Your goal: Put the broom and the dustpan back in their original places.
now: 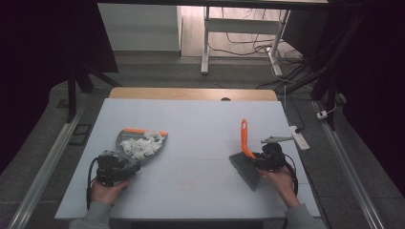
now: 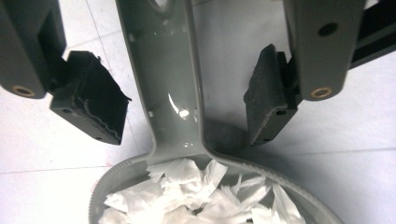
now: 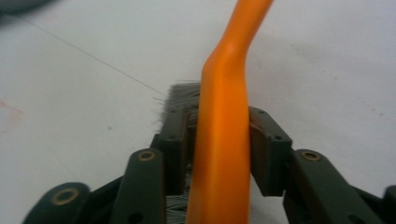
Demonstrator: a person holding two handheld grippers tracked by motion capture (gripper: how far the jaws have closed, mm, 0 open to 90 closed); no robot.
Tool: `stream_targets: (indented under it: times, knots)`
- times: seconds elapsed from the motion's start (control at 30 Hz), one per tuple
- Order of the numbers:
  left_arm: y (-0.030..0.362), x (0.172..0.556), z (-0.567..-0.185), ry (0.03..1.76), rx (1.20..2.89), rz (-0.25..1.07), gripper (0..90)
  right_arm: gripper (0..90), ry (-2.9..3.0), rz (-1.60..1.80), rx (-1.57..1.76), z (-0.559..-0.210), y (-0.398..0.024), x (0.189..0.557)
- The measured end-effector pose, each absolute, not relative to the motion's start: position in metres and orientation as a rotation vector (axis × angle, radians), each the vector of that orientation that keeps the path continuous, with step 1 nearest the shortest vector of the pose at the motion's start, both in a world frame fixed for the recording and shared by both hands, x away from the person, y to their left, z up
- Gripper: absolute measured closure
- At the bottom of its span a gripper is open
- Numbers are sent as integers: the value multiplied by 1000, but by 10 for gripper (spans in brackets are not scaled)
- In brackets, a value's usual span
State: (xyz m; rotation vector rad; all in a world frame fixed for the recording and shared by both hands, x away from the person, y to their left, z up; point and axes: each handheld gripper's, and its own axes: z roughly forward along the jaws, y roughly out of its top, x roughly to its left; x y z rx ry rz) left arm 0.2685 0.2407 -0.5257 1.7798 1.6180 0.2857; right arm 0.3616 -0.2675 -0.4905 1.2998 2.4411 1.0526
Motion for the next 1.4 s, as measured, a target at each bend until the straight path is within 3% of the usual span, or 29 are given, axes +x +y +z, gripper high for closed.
stream_targets:
  times: [0.27,1.03,1.4]
  knots:
    - [244,264,-520,1515,1849,339,311,507,2415,928,1306,-497,-267,367]
    - [231,264,-512,1183,2010,303,340,529,2385,1112,1015,-481,-268,331]
    - [229,260,-511,1152,2024,298,349,529,2393,1132,892,-487,-268,318]
